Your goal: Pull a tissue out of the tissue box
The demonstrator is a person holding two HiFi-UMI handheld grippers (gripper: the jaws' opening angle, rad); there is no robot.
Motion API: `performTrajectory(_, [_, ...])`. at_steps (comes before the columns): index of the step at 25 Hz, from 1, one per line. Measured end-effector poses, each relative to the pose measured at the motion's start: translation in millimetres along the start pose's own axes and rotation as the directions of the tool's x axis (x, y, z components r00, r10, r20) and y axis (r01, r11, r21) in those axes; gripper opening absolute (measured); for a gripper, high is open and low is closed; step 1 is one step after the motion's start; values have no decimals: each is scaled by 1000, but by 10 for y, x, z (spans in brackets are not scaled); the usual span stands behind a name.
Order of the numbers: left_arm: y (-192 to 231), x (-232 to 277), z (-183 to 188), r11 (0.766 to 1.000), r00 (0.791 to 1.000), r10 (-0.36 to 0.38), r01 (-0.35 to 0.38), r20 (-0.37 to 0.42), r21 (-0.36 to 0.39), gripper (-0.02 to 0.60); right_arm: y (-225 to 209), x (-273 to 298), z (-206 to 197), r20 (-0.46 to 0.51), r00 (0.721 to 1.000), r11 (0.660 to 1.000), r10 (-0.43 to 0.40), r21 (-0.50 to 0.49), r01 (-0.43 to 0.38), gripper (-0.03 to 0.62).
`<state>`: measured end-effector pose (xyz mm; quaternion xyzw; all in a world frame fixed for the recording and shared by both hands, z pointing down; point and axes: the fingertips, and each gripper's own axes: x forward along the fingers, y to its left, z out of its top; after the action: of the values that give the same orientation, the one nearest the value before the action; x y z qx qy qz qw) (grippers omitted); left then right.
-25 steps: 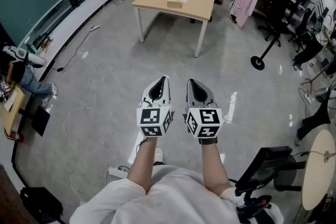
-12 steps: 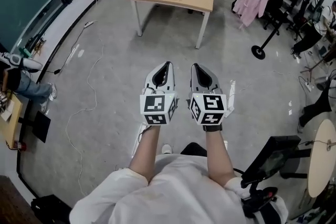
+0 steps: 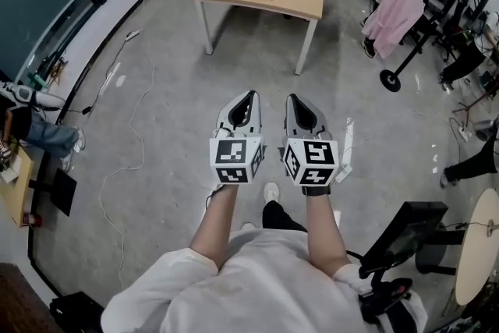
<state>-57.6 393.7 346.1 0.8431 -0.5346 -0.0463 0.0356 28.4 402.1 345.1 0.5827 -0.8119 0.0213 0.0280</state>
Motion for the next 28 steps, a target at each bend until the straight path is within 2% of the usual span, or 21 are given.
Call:
performTrajectory(9, [54, 1287, 237, 999, 999, 30, -31, 41, 42, -6, -810, 1061, 421, 83, 995, 998, 55, 21, -57, -6])
performTrajectory(14, [64, 1943, 259, 998, 998, 43, -45, 40, 49, -6, -1248, 1571, 516, 88, 993, 996, 75, 30, -78, -6])
performTrajectory(23, [296, 2518, -147, 996, 996, 85, -84, -34, 36, -6, -1697, 1998, 354, 75, 994, 993, 77, 80, -83, -6])
performTrajectory(28, [324, 2903, -248, 999, 998, 37, -37, -40, 5, -6, -1956, 2327, 51, 16, 999, 993, 29, 113, -30, -6])
